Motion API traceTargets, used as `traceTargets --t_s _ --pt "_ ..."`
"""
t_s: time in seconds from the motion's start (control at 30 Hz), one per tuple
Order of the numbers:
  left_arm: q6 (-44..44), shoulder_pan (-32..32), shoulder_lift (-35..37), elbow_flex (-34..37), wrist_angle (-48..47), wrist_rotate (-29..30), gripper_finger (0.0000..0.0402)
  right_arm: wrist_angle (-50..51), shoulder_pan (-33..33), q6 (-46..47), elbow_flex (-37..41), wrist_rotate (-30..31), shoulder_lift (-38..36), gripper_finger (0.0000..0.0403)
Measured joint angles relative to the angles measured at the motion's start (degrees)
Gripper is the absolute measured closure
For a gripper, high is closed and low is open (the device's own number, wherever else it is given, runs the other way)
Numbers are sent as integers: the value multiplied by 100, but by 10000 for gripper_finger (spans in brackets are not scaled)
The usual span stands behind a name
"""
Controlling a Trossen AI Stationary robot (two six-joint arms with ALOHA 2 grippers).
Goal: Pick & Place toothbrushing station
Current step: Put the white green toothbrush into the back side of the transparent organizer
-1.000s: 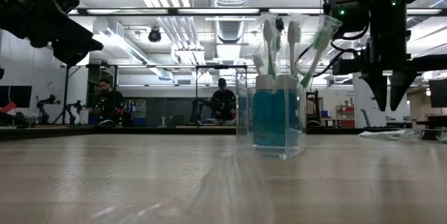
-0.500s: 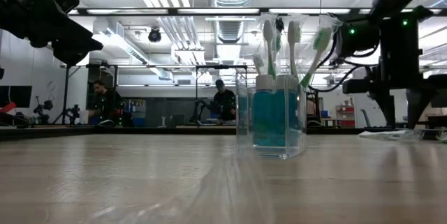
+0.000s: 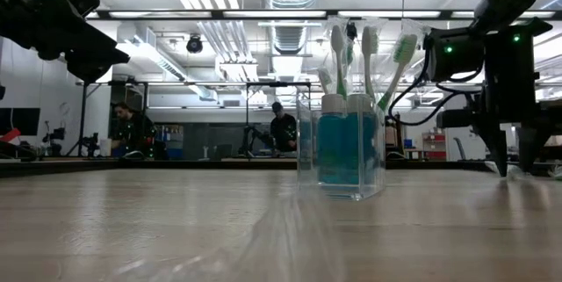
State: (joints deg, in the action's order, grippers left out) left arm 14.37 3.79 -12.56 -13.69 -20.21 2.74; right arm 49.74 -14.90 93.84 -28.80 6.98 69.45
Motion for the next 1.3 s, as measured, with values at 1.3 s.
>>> traceTargets --t_s 1.3 --pt "-2 -2 0 0 -1 -7 252 -26 -2 -2094 -1405 -2484 -1082 394"
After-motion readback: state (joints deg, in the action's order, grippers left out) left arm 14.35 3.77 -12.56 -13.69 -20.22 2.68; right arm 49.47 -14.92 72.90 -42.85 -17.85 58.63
